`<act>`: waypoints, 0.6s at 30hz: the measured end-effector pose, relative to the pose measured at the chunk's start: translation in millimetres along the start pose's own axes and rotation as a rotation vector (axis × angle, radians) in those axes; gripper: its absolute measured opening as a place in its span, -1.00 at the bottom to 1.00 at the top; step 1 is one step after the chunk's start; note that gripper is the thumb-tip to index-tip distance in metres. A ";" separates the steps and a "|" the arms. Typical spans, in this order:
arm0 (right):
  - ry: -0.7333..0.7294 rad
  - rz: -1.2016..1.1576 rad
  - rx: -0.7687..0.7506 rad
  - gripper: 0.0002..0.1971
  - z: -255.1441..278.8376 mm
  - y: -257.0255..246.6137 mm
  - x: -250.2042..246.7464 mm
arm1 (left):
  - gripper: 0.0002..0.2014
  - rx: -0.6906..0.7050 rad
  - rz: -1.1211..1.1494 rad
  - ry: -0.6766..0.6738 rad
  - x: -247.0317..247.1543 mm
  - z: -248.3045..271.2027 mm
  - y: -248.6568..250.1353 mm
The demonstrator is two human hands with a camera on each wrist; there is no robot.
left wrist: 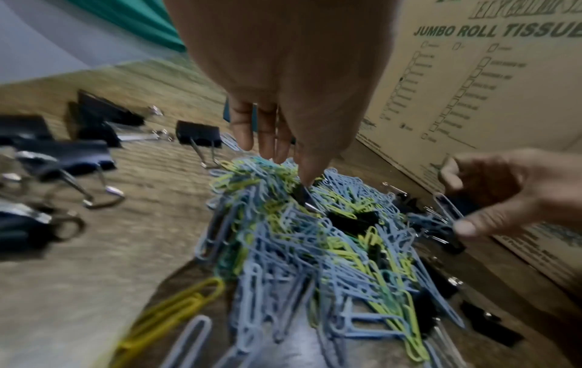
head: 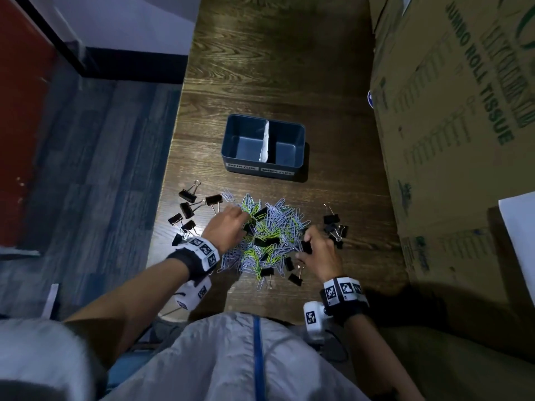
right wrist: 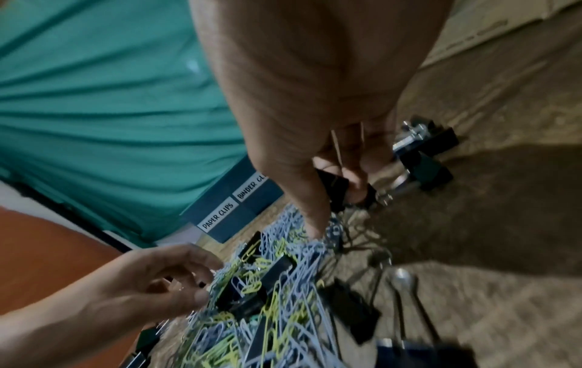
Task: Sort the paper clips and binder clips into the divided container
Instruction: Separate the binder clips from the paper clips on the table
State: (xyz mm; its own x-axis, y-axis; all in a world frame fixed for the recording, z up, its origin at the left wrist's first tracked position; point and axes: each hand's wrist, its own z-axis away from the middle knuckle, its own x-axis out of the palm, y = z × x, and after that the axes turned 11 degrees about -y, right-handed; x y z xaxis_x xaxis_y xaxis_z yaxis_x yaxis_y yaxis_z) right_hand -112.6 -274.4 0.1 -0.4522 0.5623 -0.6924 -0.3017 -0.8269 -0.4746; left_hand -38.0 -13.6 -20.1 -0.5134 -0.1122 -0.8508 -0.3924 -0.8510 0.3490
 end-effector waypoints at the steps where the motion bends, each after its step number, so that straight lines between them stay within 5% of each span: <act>1: 0.005 -0.005 -0.039 -0.50 1.2 -0.5 -4.3 | -0.54 -0.013 -0.001 -0.039 3.4 -2.6 6.0; 9: 0.082 -0.205 -0.082 -0.66 -6.2 -5.3 -42.1 | -0.63 -0.097 0.013 -0.075 8.1 -12.5 21.2; 18: 0.236 -0.362 0.255 -0.71 -35.6 36.4 -63.8 | -0.65 -0.108 0.056 -0.031 8.0 -7.1 25.7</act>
State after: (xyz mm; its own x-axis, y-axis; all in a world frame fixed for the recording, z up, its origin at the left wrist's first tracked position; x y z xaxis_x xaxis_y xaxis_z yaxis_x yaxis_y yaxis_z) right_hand -64.8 -340.2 7.6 -0.0870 0.7747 -0.6263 -0.6132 -0.5371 -0.5792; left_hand -46.8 -40.1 -20.7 -0.5561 -0.1468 -0.8181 -0.2789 -0.8942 0.3501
